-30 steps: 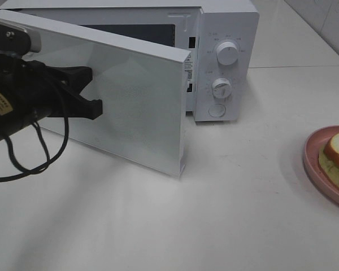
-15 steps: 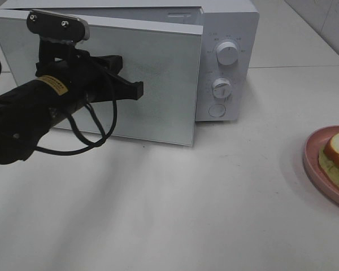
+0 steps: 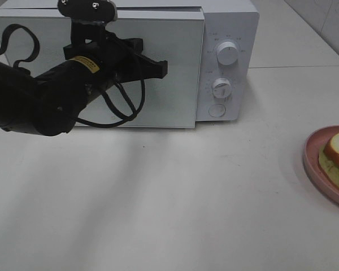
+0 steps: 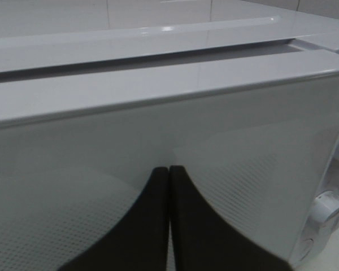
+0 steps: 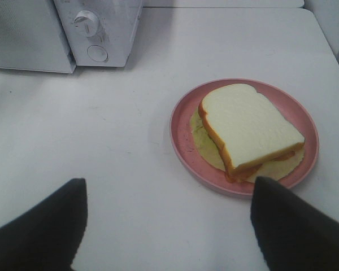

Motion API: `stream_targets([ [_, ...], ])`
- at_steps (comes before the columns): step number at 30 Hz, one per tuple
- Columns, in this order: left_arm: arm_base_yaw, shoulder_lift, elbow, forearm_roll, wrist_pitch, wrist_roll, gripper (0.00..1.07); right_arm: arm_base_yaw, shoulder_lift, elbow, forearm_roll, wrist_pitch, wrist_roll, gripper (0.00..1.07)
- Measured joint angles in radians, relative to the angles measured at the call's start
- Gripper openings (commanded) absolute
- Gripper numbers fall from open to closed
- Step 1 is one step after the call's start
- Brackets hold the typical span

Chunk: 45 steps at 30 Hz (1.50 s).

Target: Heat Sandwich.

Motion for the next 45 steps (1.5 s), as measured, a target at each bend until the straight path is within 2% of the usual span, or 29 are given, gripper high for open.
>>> stream_targets([
  [7,-0.013,0.032,-0.050,-0.007,0.035,0.006,0.00,0.000,0.000,0.000,0.000,0.000,0.000,0.76],
  [14,-0.018,0.070,-0.118,-0.046,0.070,0.069,0.00,0.000,0.000,0.000,0.000,0.000,0.000,0.76],
  [22,-0.029,0.102,-0.175,-0.057,0.119,0.079,0.00,0.000,0.000,0.000,0.000,0.000,0.000,0.76],
  [33,-0.045,0.081,-0.163,-0.096,0.159,0.091,0.00,0.000,0.000,0.000,0.000,0.000,0.000,0.76],
  [39,-0.060,0.000,-0.085,-0.112,0.227,0.098,0.01,0.000,0.000,0.000,0.000,0.000,0.000,0.76],
  [42,-0.062,-0.048,-0.056,-0.111,0.315,0.098,0.19,0.000,0.000,0.000,0.000,0.000,0.000,0.76],
  [43,-0.062,-0.048,-0.056,-0.111,0.315,0.098,0.19,0.000,0.000,0.000,0.000,0.000,0.000,0.76],
  [44,-0.063,-0.080,-0.041,-0.111,0.379,0.098,0.38,0.000,0.000,0.000,0.000,0.000,0.000,0.76],
  [45,-0.063,-0.097,-0.036,-0.111,0.419,0.098,0.51,0.000,0.000,0.000,0.000,0.000,0.000,0.76],
])
